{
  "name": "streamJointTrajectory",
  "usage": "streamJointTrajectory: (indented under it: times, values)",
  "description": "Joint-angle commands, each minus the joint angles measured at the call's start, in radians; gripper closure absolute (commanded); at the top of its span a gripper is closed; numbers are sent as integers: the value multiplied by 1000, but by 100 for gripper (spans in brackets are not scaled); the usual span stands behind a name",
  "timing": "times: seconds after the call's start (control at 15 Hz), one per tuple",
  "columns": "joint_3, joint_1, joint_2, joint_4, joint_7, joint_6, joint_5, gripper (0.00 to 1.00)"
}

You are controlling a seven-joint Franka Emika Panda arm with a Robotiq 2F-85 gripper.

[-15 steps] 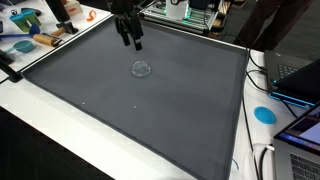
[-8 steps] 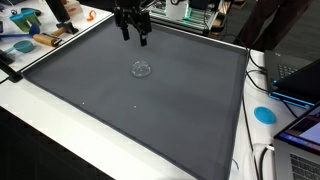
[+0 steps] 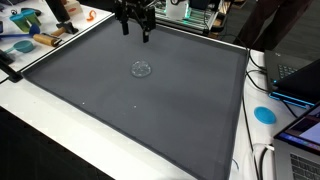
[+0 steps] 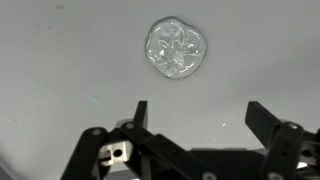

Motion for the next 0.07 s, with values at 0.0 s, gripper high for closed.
streamJointTrajectory:
  times: [0.0]
  values:
    - [-3,2,-1,1,-3,-4,2,0]
